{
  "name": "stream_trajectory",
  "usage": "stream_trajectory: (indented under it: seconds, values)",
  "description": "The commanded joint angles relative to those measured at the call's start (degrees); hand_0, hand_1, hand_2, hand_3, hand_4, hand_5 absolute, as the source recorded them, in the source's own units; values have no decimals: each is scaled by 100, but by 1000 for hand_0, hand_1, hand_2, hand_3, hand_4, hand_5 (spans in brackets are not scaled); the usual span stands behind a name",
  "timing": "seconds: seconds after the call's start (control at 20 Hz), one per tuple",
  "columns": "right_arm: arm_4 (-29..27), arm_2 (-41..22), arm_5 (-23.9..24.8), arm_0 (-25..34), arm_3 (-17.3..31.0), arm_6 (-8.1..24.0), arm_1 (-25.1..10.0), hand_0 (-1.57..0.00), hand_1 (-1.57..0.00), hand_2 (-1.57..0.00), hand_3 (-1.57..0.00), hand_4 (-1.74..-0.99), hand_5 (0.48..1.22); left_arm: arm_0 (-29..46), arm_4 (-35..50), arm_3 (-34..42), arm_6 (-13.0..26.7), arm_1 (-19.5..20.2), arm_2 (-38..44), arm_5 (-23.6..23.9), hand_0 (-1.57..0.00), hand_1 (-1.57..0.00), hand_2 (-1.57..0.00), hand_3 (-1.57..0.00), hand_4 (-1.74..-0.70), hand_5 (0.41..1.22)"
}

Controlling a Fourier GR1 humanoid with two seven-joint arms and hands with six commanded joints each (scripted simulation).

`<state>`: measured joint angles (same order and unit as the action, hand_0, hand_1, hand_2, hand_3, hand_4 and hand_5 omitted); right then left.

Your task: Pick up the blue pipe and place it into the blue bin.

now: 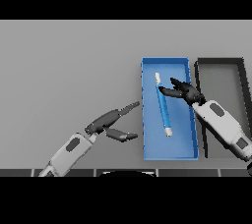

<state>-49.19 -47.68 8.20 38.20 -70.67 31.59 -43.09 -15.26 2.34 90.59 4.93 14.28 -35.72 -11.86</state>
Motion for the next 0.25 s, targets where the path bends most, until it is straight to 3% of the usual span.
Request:
stream_trajectory:
  seconds: [0.0, 0.2]
  values:
    - [14, -8, -35, -20, 26, -38, -3, -9, -8, -7, -6, -1129, 672, -36, 7, -18, -4, -7, 14, -7, 1, 1, 1, 1, -920, 464]
    - [-48, 29, -175, -31, 57, -172, 46, -9, -8, -7, -6, -1129, 677, -252, 30, -87, 234, -238, -6, 43, 1, 1, 1, 1, -920, 468]
